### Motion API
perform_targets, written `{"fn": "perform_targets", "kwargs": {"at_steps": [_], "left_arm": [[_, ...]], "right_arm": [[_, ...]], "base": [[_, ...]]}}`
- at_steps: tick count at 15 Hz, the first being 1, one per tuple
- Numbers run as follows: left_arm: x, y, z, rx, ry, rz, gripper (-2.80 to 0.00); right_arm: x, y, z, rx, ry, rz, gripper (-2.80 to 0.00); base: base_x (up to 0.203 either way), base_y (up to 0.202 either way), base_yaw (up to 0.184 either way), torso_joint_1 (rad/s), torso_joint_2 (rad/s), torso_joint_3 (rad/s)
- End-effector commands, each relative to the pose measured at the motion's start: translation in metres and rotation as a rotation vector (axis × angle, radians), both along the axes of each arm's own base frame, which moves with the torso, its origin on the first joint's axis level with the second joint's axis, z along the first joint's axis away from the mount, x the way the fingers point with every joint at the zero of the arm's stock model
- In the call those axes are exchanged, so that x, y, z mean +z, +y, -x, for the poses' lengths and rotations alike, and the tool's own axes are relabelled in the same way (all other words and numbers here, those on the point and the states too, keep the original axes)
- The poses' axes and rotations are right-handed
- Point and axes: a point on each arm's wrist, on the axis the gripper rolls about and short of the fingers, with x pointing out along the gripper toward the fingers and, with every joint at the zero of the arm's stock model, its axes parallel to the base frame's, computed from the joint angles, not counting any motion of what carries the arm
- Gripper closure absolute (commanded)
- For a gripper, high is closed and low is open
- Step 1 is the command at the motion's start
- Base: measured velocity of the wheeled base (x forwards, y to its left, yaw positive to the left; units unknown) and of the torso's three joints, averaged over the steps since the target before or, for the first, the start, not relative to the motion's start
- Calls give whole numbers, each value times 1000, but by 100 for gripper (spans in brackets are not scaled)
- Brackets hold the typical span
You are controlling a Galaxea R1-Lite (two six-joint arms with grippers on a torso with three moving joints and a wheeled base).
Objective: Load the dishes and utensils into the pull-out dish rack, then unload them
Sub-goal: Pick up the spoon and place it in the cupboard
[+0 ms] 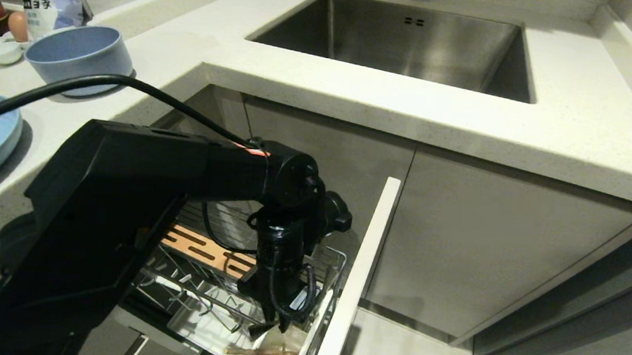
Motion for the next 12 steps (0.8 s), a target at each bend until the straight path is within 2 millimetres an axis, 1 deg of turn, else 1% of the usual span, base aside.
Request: {"fn": "perform_targets", "kwargs": {"at_steps": [1,5,8,11,12], "left_arm": [[7,2,3,0,-4,5,-280],[20,6,8,3,-23,23,-280],[44,14,17,6,-63,58,-280],[79,29,34,8,-123,110,-280],[91,35,41,8,-143,126,0]], "right_arm": [[-7,0,-2,1,25,-1,0],[-7,0,-2,1,25,0,0],[-7,0,-2,1,25,-1,0],[-7,0,-2,1,25,0,0],[-7,0,-2,1,25,0,0]], "base": [[0,0,0,0,0,0],[0,0,0,0,0,0],[0,0,0,0,0,0],[0,0,0,0,0,0],[0,0,0,0,0,0]]}}
